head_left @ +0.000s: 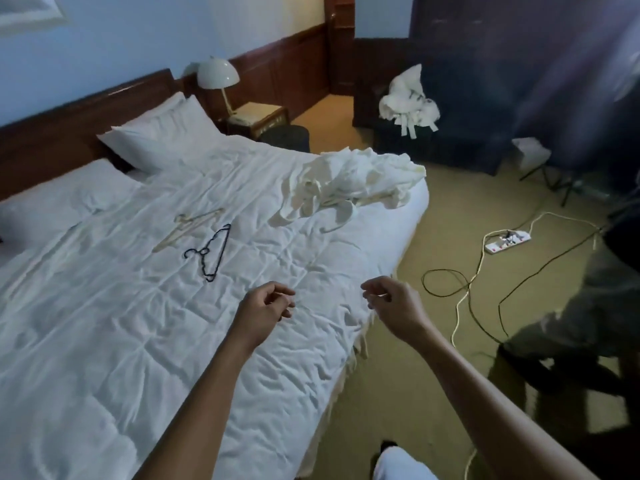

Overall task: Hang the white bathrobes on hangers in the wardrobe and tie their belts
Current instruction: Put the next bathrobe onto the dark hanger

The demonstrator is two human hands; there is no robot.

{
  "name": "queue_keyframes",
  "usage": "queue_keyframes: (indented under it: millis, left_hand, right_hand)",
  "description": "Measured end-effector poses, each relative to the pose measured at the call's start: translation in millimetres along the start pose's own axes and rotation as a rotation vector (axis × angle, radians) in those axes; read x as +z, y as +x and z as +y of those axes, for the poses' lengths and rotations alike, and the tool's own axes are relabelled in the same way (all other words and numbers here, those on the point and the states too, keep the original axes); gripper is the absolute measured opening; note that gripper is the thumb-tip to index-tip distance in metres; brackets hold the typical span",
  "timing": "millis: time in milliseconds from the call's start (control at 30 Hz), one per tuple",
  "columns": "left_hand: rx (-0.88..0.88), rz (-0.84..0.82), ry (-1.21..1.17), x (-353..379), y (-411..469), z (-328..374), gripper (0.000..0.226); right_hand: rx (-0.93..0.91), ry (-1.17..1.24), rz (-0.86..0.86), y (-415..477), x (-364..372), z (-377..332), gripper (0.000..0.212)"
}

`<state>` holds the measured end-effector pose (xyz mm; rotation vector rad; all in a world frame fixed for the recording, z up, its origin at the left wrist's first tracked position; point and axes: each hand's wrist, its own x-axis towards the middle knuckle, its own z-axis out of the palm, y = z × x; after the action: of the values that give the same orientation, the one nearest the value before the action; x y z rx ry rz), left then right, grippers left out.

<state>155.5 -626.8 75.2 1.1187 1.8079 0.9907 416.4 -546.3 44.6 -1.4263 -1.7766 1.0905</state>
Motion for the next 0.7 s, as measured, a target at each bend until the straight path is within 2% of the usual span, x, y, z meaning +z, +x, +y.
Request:
queue_keyframes:
  millis: [100, 200, 433, 700]
  left_hand:
    - [-0.003, -0.072, 0.027, 30, 65, 8, 0.016]
    - [-0.009, -0.075, 0.018, 61, 131, 20, 0.016]
    - [-0.044, -0.056, -0.043, 122, 260, 70, 0.017]
    - [-0.054, -0.077, -0.050, 165, 394, 112, 0.016]
  right_hand:
    - [0.062, 0.024, 0.039, 52, -17, 30, 0.024]
    - [0.084, 0.005, 0.028, 117, -40, 51, 0.020]
    - [0.090, -0.087, -0.019, 260, -115, 65, 0.018]
    - [0.090, -0.101, -0.008, 404, -153, 79, 0.017]
